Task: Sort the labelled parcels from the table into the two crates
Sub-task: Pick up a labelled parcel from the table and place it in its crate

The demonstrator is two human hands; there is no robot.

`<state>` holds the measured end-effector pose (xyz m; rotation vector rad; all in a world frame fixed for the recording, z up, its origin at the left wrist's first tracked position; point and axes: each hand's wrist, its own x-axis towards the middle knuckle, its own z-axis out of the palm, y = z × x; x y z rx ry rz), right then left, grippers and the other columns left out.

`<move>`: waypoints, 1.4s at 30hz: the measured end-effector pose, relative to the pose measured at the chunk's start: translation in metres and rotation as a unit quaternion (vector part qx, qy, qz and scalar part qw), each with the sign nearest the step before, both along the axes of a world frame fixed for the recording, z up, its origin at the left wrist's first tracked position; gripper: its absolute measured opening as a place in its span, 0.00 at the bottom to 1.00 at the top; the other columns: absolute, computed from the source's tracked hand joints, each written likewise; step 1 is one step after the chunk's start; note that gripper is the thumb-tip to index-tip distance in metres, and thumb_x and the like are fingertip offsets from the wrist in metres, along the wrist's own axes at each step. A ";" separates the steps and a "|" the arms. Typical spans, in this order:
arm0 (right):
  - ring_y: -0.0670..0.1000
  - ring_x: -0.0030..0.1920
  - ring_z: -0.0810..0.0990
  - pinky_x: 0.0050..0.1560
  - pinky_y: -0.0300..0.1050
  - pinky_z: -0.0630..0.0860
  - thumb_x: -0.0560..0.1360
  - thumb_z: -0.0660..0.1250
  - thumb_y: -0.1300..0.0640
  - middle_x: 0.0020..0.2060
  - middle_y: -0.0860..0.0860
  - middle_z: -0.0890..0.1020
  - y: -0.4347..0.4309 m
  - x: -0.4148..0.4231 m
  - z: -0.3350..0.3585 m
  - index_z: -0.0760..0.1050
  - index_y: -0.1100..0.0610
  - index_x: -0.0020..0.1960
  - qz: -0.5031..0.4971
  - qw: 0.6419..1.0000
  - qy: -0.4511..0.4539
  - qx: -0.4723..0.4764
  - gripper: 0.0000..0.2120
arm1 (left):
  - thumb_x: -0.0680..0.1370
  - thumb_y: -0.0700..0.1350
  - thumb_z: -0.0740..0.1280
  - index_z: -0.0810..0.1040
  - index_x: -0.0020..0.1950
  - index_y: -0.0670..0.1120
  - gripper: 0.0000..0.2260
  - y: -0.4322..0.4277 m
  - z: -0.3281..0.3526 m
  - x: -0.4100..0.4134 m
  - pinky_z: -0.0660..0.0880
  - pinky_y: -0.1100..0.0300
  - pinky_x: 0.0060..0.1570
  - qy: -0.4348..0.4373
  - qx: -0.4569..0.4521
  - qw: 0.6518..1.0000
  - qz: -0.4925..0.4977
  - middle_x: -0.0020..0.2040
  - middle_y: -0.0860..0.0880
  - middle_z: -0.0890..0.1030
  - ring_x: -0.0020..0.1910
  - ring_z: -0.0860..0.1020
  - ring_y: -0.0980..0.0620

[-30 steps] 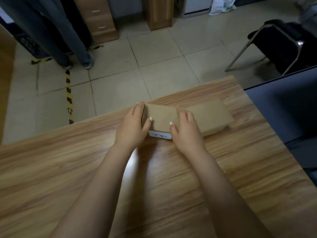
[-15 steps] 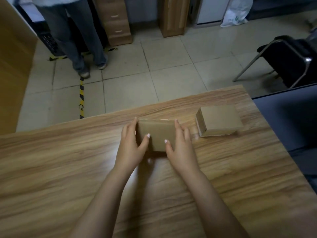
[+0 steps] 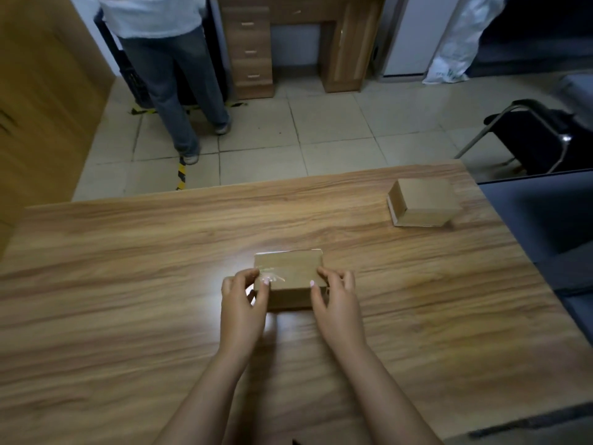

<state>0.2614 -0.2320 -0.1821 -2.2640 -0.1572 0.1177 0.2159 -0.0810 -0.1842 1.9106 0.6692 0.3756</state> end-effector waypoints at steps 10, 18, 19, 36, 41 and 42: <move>0.50 0.65 0.73 0.66 0.52 0.73 0.71 0.74 0.63 0.65 0.51 0.71 -0.002 -0.048 -0.014 0.65 0.54 0.71 -0.026 0.998 0.025 0.041 0.32 | 0.73 0.37 0.72 0.62 0.72 0.48 0.31 0.017 -0.018 -0.057 0.79 0.52 0.54 0.062 -0.049 0.993 -0.089 0.55 0.47 0.74 0.53 0.79 0.52; 0.50 0.68 0.69 0.62 0.37 0.66 0.70 0.75 0.60 0.69 0.51 0.68 -0.010 -0.094 -0.022 0.57 0.51 0.77 0.003 0.995 0.091 -0.030 0.42 | 0.70 0.44 0.73 0.61 0.74 0.58 0.36 0.022 -0.032 -0.098 0.76 0.50 0.59 0.105 -0.022 0.976 -0.191 0.64 0.52 0.72 0.61 0.74 0.56; 0.50 0.68 0.69 0.62 0.38 0.66 0.70 0.75 0.60 0.69 0.51 0.68 -0.010 -0.096 -0.023 0.57 0.51 0.77 -0.001 0.995 0.091 -0.032 0.41 | 0.69 0.47 0.72 0.61 0.74 0.59 0.36 0.023 -0.033 -0.101 0.77 0.50 0.58 0.106 -0.031 0.975 -0.193 0.64 0.53 0.73 0.61 0.75 0.56; 0.45 0.46 0.74 0.44 0.38 0.67 0.68 0.75 0.57 0.45 0.43 0.74 -0.028 -0.101 0.001 0.74 0.47 0.46 0.006 0.994 0.038 -0.101 0.12 | 0.69 0.45 0.75 0.50 0.79 0.47 0.46 0.051 0.019 -0.033 0.52 0.59 0.73 0.185 0.279 0.836 -0.434 0.79 0.48 0.51 0.78 0.50 0.49; 0.46 0.46 0.75 0.47 0.41 0.72 0.69 0.73 0.56 0.41 0.42 0.76 -0.027 -0.095 -0.001 0.75 0.47 0.44 0.052 0.989 0.033 -0.136 0.09 | 0.64 0.52 0.79 0.57 0.77 0.46 0.48 0.051 0.010 -0.034 0.64 0.58 0.68 0.181 0.268 0.847 -0.422 0.76 0.51 0.59 0.73 0.60 0.50; 0.47 0.47 0.76 0.48 0.41 0.73 0.70 0.73 0.56 0.43 0.42 0.77 -0.027 -0.092 -0.001 0.76 0.48 0.46 0.049 0.989 0.030 -0.135 0.08 | 0.64 0.53 0.79 0.58 0.77 0.47 0.48 0.051 0.009 -0.037 0.65 0.58 0.66 0.173 0.261 0.857 -0.410 0.75 0.52 0.60 0.72 0.61 0.50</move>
